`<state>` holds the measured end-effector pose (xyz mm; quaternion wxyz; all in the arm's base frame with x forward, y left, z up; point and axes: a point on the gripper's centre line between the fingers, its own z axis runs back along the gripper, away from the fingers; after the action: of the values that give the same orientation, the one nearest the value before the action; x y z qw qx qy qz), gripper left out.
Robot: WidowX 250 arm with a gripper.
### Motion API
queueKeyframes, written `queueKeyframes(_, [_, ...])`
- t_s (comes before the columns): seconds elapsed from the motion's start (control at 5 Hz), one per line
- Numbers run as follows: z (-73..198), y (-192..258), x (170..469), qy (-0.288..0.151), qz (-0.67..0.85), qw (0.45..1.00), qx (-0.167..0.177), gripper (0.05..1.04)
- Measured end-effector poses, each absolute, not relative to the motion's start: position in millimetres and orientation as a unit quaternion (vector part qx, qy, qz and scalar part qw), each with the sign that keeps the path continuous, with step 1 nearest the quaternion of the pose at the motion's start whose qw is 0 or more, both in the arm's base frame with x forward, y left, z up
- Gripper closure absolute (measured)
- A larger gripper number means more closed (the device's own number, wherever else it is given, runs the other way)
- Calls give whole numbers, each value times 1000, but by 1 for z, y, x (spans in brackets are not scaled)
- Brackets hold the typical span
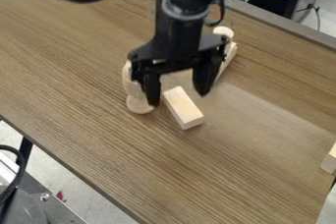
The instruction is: Put the block on top of the cylinder
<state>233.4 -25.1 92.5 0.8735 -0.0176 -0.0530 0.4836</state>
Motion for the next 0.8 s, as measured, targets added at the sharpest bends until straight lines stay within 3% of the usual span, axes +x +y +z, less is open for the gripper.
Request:
queueKeyframes(0.2, [84, -30, 241, -52, 476, 877, -35, 83])
queueKeyframes(0.8, [48, -31, 268, -47, 453, 890, -20, 83])
